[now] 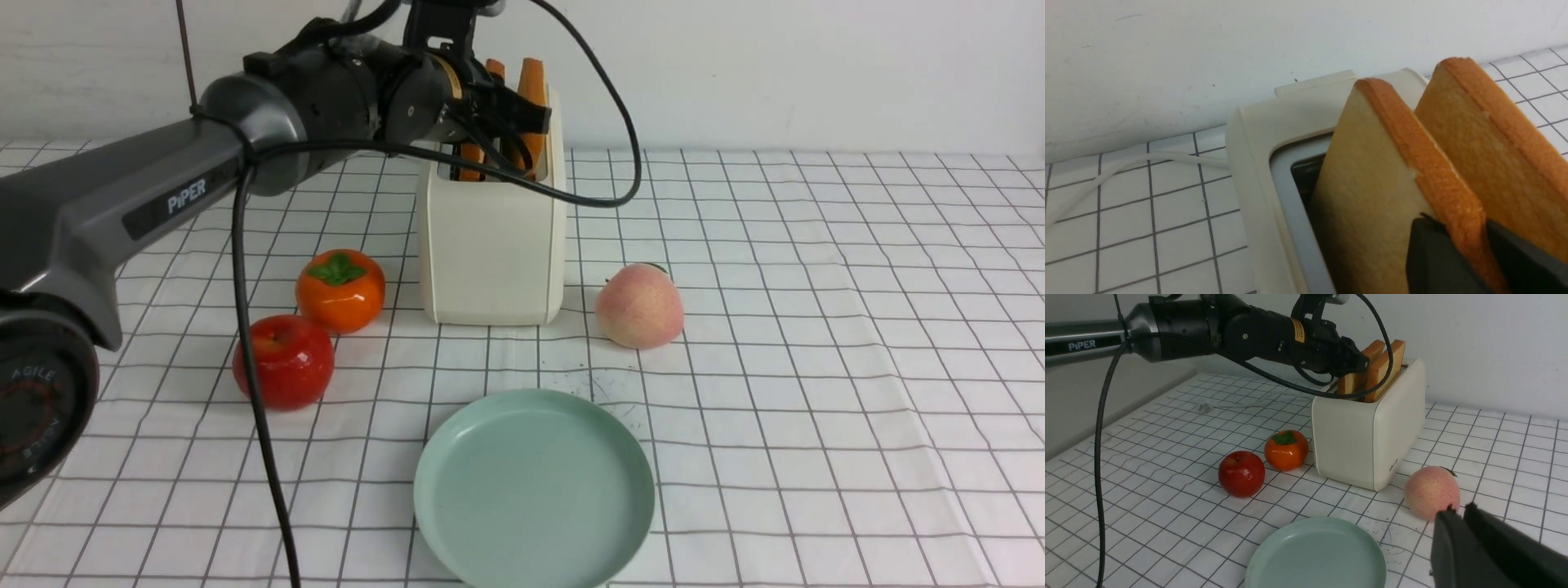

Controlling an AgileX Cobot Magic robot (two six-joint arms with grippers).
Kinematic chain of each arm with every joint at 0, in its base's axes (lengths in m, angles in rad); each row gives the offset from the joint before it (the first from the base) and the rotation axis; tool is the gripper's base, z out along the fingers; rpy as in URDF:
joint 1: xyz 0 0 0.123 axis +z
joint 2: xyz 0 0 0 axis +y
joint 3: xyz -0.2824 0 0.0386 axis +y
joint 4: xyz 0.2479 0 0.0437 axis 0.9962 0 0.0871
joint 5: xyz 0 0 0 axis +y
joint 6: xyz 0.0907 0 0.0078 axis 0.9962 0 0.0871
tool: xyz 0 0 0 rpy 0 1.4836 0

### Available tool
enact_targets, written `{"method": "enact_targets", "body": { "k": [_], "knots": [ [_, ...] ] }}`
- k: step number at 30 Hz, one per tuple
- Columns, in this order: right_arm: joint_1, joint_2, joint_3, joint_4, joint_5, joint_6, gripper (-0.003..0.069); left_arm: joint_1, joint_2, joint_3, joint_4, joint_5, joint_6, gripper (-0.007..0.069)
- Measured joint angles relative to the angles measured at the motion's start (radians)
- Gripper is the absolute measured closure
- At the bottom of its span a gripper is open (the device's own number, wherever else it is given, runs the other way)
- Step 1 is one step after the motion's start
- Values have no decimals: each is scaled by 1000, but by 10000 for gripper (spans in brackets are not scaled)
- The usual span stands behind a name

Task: Take toasted bread from bread machine on white checkered table place on plate.
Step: 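Reach for a toast slice standing in the toaster with the left gripper, then place the slice of bread on the plate with the left gripper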

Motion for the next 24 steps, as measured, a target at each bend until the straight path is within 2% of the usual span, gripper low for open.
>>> {"method": "enact_targets", "body": {
  "k": [7, 11, 14, 17, 18, 19, 21, 23, 24],
  "knots": [
    [0, 0, 0, 7, 0, 0, 614, -1, -130, 1, -2, 12, 0, 531],
    [0, 0, 0, 15, 1, 0, 608, -7, -277, 0, -34, 93, 0, 531],
    [0, 0, 0, 15, 1, 0, 607, -18, -415, -5, -146, 321, 21, 531],
    [0, 0, 0, 18, 1, 0, 607, -23, -494, -8, -296, 588, 113, 531],
    [0, 0, 0, 23, 5, 0, 607, -24, -520, 5, -381, 690, 169, 531],
    [0, 0, 0, 23, 5, 0, 607, -24, -520, 9, -395, 704, 169, 531],
    [0, 0, 0, 26, 17, 0, 607, -25, -550, 84, -539, 790, 253, 531],
    [0, 0, 0, 28, 44, 0, 606, -30, -580, 253, -695, 788, 345, 531],
    [0, 0, 0, 28, 46, 0, 606, -30, -584, 268, -706, 784, 358, 531]
  ]
}}
